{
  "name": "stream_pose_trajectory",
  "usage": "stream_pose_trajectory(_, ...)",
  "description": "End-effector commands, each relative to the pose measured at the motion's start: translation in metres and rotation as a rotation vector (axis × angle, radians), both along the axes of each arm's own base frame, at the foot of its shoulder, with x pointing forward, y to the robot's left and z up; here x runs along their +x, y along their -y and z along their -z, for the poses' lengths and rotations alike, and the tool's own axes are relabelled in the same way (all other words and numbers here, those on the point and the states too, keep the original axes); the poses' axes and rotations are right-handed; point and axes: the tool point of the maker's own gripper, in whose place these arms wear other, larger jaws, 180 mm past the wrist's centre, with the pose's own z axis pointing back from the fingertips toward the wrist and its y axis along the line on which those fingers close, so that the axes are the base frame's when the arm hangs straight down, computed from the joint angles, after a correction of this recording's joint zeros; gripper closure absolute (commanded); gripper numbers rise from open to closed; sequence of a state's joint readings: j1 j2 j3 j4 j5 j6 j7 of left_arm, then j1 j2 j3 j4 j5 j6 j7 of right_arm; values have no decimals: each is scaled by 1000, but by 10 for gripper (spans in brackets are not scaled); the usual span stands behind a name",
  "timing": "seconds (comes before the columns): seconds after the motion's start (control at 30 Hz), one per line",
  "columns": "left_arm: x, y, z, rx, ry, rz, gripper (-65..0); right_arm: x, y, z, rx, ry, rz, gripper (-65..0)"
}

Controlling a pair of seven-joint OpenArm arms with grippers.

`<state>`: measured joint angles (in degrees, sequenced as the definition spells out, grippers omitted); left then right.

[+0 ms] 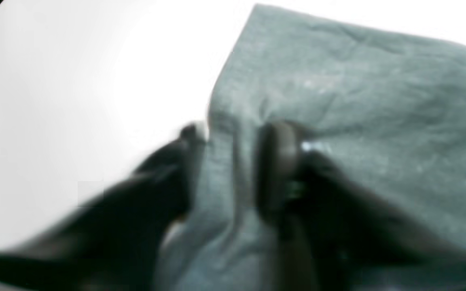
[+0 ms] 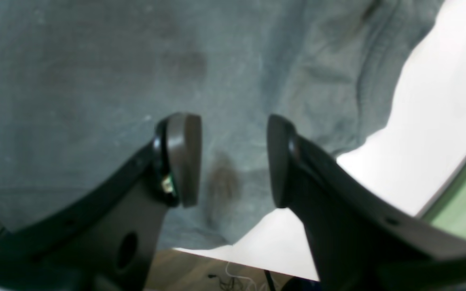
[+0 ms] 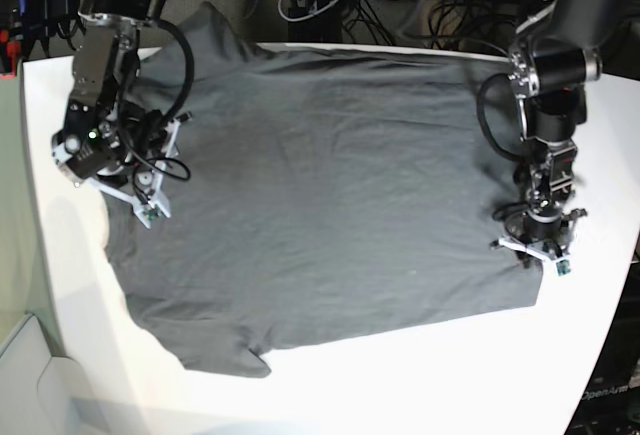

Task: Layout the t-shirt on the table in an organized manner, then fold the t-shirt properly
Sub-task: 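Release the left gripper and move it onto the shirt's middle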

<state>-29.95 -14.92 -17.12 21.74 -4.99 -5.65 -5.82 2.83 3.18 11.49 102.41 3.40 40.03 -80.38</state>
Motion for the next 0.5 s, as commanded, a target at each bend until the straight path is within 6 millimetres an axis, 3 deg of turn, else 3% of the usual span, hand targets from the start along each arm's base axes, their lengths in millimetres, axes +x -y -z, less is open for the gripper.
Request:
stream_pose_trajectory(0.0, 4, 1, -3, -6, -11, 4, -63, 8, 2, -9, -3, 36, -2, -273)
stream_pose_trajectory(0.03, 5, 3, -3, -3, -11, 9, 0, 8, 2, -9, -3, 36, -2, -273)
stream_pose_trajectory(0.17, 8, 2, -16, 29, 27, 23, -10, 8, 2, -9, -3, 34, -1, -273)
stream_pose_trajectory(0.27, 15, 5, -48, 154, 98, 90, -3, 8, 2, -9, -3, 34, -1, -273)
stream_pose_trajectory(0.37, 26, 49, -78, 313, 163, 255, -4, 8, 2, -8, -2, 33, -1, -273)
stream_pose_trajectory(0.47, 21, 103, -101, 473, 223, 436, -4, 8, 0, -8, 2, 33, -1, -273)
